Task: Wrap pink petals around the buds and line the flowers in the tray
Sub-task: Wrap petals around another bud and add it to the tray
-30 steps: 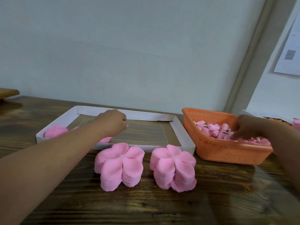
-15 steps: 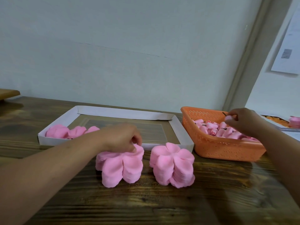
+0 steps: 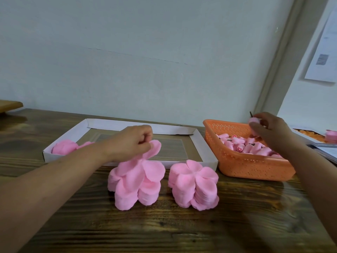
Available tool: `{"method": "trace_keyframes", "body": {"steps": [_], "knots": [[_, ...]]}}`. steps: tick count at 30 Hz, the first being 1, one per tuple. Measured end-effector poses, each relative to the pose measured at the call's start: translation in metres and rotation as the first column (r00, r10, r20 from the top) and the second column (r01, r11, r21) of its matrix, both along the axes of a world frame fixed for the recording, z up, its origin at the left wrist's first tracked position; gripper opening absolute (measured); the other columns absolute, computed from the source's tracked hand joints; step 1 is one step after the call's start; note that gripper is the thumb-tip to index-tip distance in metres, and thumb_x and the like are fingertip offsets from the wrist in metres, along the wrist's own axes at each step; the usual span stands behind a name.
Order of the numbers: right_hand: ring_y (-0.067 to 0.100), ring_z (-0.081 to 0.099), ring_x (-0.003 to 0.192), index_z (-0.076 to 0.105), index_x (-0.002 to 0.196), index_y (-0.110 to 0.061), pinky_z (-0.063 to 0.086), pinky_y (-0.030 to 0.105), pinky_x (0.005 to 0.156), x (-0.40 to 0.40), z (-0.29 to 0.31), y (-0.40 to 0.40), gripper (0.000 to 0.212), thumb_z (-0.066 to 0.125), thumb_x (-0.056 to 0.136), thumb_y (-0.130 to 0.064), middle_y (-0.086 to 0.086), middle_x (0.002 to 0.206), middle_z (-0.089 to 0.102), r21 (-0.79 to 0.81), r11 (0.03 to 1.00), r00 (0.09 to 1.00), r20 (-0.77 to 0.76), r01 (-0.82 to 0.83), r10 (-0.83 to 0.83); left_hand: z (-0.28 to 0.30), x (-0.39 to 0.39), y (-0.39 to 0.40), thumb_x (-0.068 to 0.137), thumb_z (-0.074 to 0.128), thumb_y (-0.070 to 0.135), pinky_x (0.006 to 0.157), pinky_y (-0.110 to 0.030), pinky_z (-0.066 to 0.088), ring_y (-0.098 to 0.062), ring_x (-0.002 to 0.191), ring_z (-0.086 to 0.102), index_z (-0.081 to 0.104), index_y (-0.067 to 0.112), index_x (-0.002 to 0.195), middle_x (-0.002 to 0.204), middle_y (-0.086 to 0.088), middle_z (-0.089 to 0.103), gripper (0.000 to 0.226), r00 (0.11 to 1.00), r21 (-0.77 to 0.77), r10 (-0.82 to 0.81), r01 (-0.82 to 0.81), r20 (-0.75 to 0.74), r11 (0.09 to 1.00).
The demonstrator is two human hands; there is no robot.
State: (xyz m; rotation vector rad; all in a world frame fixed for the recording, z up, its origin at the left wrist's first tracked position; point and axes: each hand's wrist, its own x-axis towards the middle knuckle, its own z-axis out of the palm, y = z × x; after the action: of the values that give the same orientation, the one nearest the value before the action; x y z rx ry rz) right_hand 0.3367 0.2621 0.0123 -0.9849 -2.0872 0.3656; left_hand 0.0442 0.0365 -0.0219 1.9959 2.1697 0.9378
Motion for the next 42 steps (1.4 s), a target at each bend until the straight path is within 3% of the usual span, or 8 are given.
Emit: {"method": "trace_keyframes", "body": {"steps": [7, 16, 21, 24, 32, 37, 40, 42], "knots": [[0.001, 0.055, 0.047, 0.065, 0.105, -0.031, 0.043, 0.014, 0.046, -0.029, 0.007, -0.045, 0.02, 0.067, 0.087, -0.023, -0.017, 0.06, 0.064, -0.07, 0.96, 0.949, -0.187, -0.272, 0.256, 0.009, 0.014, 0.008, 0.096, 0.051, 0.009, 0.048, -0.015, 0.044, -0.009, 0.046, 0.063, 0.041, 0.013, 0.076, 0.05, 0.009, 0.061, 0.022, 0.94, 0.182, 0.02, -0.087, 0.34, 0.979], [0.009, 0.046, 0.046, 0.071, 0.087, -0.022, 0.039, 0.024, 0.046, -0.068, -0.008, -0.095, 0.008, 0.07, 0.083, -0.016, -0.008, 0.055, 0.059, -0.157, 0.852, 0.827, -0.379, -0.499, 0.415, 0.007, 0.034, 0.016, 0.098, 0.048, 0.015, 0.086, -0.037, 0.051, -0.016, 0.09, 0.07, 0.051, 0.014, 0.086, 0.098, -0.003, 0.069, 0.013, 0.459, 0.252, -0.191, -0.074, 0.868, 0.965], [0.012, 0.044, 0.05, 0.072, 0.085, -0.03, 0.037, 0.022, 0.045, -0.078, -0.021, -0.106, 0.015, 0.063, 0.089, -0.019, 0.005, 0.064, 0.054, -0.14, 0.833, 0.815, -0.343, -0.536, 0.467, 0.003, 0.038, 0.015, 0.099, 0.042, 0.013, 0.077, -0.034, 0.05, -0.022, 0.085, 0.067, 0.051, 0.006, 0.105, 0.104, -0.015, 0.067, 0.014, 0.15, 0.292, -0.283, -0.044, 0.947, 0.955], [0.004, 0.045, 0.05, 0.068, 0.09, -0.028, 0.038, 0.017, 0.047, -0.08, -0.025, -0.115, 0.021, 0.058, 0.092, -0.011, -0.01, 0.064, 0.056, -0.099, 0.816, 0.802, -0.284, -0.57, 0.526, -0.003, 0.041, 0.013, 0.1, 0.039, 0.022, 0.081, -0.037, 0.05, -0.029, 0.101, 0.063, 0.052, -0.003, 0.125, 0.122, -0.019, 0.064, 0.037, -0.012, 0.216, -0.216, -0.012, 0.976, 0.976], [-0.003, 0.058, 0.065, 0.066, 0.095, -0.02, 0.043, 0.013, 0.057, -0.07, -0.021, -0.129, 0.013, 0.067, 0.086, -0.011, -0.017, 0.076, 0.065, -0.061, 0.812, 0.789, -0.288, -0.58, 0.542, -0.008, 0.046, 0.009, 0.101, 0.04, 0.026, 0.075, -0.036, 0.054, -0.027, 0.093, 0.065, 0.055, -0.004, 0.12, 0.112, -0.02, 0.067, 0.039, -0.153, 0.127, -0.128, -0.014, 0.98, 0.992], [0.003, 0.059, 0.069, 0.071, 0.095, -0.017, 0.047, 0.018, 0.061, -0.058, -0.014, -0.132, 0.019, 0.073, 0.076, -0.02, -0.009, 0.082, 0.068, -0.162, 0.748, 0.752, 0.047, -0.644, 0.658, -0.007, 0.04, 0.006, 0.098, 0.046, 0.019, 0.049, -0.036, 0.058, -0.025, 0.061, 0.07, 0.052, -0.001, 0.11, 0.077, -0.018, 0.069, 0.024, -0.347, 0.074, -0.067, 0.006, 0.935, 0.997], [-0.003, 0.054, 0.063, 0.07, 0.088, -0.024, 0.044, 0.015, 0.06, -0.065, -0.013, -0.129, 0.018, 0.073, 0.079, -0.01, -0.013, 0.074, 0.065, -0.104, 0.815, 0.817, 0.03, -0.57, 0.576, -0.009, 0.039, 0.008, 0.087, 0.057, 0.009, 0.078, -0.036, 0.056, -0.025, 0.095, 0.067, 0.054, -0.001, 0.117, 0.105, -0.015, 0.06, 0.032, -0.348, 0.041, -0.022, 0.047, 0.937, 0.998], [0.004, 0.053, 0.06, 0.07, 0.084, -0.02, 0.042, 0.021, 0.058, -0.072, -0.014, -0.126, 0.011, 0.07, 0.08, -0.011, -0.006, 0.071, 0.064, -0.022, 0.892, 0.893, -0.019, -0.451, 0.45, -0.008, 0.04, 0.006, 0.078, 0.061, 0.003, 0.082, -0.036, 0.055, -0.025, 0.09, 0.068, 0.058, 0.0, 0.109, 0.1, -0.016, 0.062, 0.031, -0.336, 0.07, -0.023, 0.126, 0.942, 0.99]]}}
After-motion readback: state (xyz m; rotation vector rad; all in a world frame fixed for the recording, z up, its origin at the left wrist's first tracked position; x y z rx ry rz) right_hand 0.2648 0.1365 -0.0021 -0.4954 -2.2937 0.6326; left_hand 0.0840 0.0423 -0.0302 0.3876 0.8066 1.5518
